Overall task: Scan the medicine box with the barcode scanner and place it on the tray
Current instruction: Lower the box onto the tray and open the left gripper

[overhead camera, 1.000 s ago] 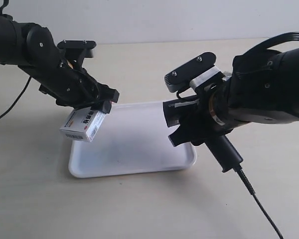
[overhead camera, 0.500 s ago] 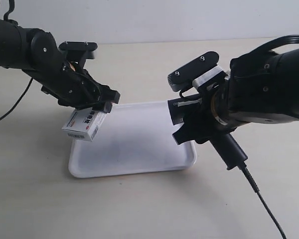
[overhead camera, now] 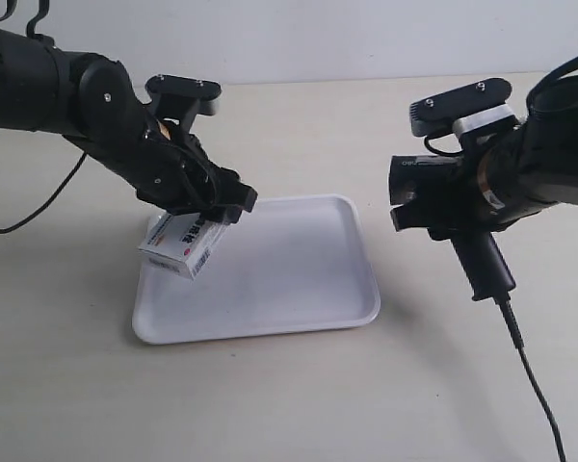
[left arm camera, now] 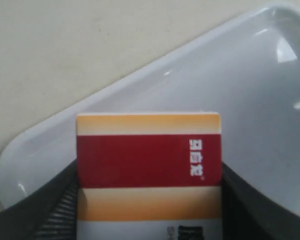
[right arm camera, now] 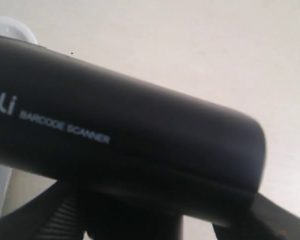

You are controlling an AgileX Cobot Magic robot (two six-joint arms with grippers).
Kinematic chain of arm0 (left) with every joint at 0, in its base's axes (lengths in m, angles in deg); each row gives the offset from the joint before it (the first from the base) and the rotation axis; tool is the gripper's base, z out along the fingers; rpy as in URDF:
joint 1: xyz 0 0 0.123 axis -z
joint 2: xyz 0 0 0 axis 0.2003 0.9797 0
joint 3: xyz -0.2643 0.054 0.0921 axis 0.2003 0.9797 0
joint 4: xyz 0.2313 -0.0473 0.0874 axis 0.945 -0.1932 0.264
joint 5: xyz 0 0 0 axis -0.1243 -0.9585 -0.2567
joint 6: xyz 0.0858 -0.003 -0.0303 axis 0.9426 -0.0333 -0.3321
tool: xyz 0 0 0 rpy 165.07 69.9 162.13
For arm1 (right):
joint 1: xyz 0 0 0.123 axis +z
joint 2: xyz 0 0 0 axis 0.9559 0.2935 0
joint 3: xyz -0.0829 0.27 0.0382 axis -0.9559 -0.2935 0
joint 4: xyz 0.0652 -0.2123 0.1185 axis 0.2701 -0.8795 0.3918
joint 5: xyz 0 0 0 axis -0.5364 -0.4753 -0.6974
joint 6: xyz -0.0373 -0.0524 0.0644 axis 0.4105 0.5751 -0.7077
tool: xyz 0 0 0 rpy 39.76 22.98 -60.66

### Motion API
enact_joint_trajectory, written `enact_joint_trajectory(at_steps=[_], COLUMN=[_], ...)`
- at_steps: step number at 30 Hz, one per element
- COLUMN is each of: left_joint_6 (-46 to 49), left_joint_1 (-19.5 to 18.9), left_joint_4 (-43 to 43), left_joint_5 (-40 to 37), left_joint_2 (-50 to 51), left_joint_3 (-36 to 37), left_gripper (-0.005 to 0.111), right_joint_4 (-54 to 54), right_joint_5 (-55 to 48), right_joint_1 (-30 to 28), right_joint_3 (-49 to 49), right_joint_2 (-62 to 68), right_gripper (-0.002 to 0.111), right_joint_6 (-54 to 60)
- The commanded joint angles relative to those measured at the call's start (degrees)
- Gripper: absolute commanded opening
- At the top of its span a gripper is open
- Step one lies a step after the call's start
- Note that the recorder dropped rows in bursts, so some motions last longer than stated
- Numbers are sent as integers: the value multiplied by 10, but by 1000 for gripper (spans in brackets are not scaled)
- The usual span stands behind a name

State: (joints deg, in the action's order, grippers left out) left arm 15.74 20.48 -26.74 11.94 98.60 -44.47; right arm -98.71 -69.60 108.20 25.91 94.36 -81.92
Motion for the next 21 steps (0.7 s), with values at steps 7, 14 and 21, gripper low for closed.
enact_joint_trajectory(at_steps=[7, 14, 21], left_joint_6=[37, 112, 112], left_joint_1=[39, 65, 65], left_joint_4=[0, 0, -4], left_joint_5=[15, 64, 80], left_joint_2=[10, 49, 59], left_joint_3=[-3, -3, -3], left_gripper=[0, 0, 44], right_joint_4=[-4, -6, -7], right_joint_5=[104, 108, 77], right_joint_1=[-54, -54, -54], right_joint_3=[-11, -11, -10], right_joint_2=[73, 109, 110], right_gripper=[0, 0, 25], right_joint_6=[6, 6, -18])
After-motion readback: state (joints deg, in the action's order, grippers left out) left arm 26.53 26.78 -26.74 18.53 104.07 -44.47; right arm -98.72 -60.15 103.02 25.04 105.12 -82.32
